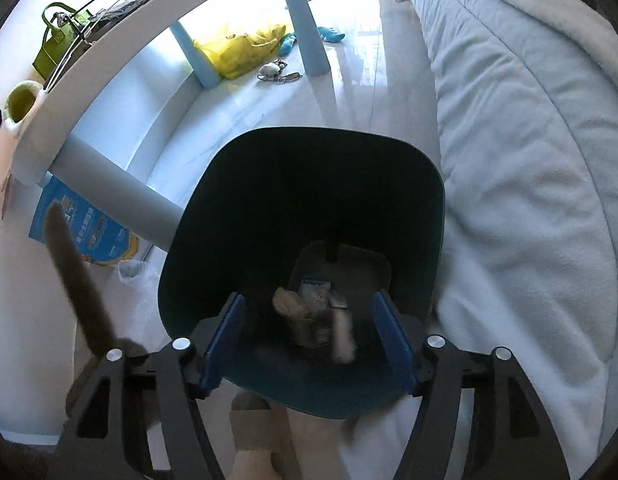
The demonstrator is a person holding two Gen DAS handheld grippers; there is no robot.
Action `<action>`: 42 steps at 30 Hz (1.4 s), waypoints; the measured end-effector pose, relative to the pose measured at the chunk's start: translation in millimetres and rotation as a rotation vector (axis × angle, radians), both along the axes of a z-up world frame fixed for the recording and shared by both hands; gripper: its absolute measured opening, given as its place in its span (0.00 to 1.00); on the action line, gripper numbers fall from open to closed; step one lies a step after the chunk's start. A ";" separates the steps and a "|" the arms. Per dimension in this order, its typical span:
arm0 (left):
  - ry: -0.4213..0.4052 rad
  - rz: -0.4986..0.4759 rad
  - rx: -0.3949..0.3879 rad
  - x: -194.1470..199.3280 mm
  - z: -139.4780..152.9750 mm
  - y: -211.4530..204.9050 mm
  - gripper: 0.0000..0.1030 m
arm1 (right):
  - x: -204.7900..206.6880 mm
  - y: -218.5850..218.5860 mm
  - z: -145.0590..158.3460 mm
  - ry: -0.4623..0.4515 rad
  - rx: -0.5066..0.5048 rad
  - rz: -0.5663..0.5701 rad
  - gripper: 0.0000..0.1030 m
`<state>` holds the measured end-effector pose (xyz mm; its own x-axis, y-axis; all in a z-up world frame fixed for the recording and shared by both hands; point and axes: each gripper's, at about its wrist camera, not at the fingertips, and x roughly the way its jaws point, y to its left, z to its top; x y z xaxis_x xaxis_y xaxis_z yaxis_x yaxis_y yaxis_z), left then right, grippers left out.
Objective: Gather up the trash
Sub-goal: 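Open the right tool over the bin, dropping the black barcode packet, then move both open tools back to the remaining items on the bed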
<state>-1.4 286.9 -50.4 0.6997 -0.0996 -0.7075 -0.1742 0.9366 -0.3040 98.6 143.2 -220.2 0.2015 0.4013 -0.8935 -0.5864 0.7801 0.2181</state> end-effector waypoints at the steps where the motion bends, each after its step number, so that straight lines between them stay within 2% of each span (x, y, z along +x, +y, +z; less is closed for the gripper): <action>1: -0.003 0.000 -0.002 0.5 2.5 0.4 0.51 | -0.9 1.3 1.1 0.000 -0.003 0.006 0.68; 7: -0.054 -0.006 -0.017 0.7 28.8 -1.1 0.51 | -3.7 1.9 15.1 -0.025 -0.014 0.053 0.70; 11: -0.132 -0.005 0.057 -0.8 57.3 -13.2 0.53 | -6.9 0.2 34.7 -0.036 0.026 0.107 0.70; 15: -0.161 -0.001 0.049 6.5 69.0 -22.5 0.53 | -10.5 -6.4 60.6 -0.069 0.063 0.154 0.70; 18: -0.183 -0.006 0.086 14.3 78.7 -34.2 0.53 | -9.2 -15.6 77.9 -0.095 0.093 0.156 0.77; 21: -0.213 -0.007 0.145 19.7 89.1 -46.6 0.55 | -6.6 -27.3 96.3 -0.127 0.120 0.156 0.78; 24: -0.231 -0.009 0.163 24.9 95.4 -53.7 0.59 | -5.1 -43.4 115.4 -0.169 0.136 0.161 0.81; 26: -0.239 -0.003 0.158 31.0 97.5 -59.6 0.61 | -0.7 -58.3 128.0 -0.201 0.144 0.146 0.83; 31: -0.244 -0.004 0.087 47.5 97.1 -74.9 0.65 | 10.7 -96.9 149.8 -0.272 0.151 0.087 0.84; 35: -0.242 -0.034 0.130 59.2 96.3 -97.9 0.68 | 19.7 -130.0 160.8 -0.309 0.160 0.051 0.85; 42: -0.220 -0.098 0.142 78.2 83.8 -135.6 0.71 | 37.2 -178.7 169.9 -0.342 0.158 -0.029 0.86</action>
<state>76.8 151.3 33.4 0.8301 -0.0857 -0.5510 -0.0244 0.9816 -0.1893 135.9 -35.5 -50.3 0.4904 0.5186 -0.7004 -0.6246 0.7696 0.1325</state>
